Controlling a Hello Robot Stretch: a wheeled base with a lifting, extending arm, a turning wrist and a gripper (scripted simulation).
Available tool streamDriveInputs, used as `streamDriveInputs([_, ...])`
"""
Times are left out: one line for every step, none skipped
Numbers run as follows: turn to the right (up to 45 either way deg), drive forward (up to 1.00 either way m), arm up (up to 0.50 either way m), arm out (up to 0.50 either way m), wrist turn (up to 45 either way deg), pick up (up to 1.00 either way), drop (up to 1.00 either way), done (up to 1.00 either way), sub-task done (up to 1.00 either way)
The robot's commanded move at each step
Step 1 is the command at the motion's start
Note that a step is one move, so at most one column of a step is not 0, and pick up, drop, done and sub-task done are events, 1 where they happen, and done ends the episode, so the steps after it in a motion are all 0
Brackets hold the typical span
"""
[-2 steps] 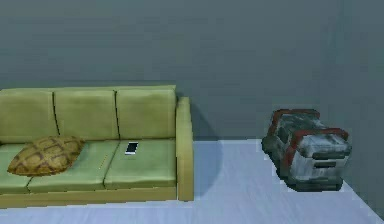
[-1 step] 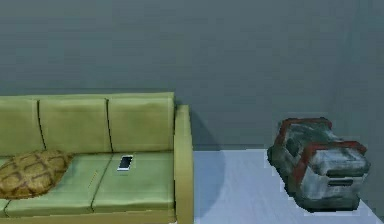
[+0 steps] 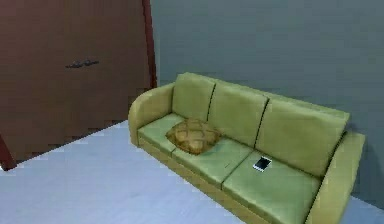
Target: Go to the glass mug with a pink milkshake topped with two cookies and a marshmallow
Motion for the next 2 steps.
streamDriveInputs([-42.0,0.0,0.0,0.0,0.0,0.0,0.0,0.0,0.0])
streamDriveInputs([0.0,1.0,0.0,0.0,0.0,0.0,0.0,0.0,0.0])
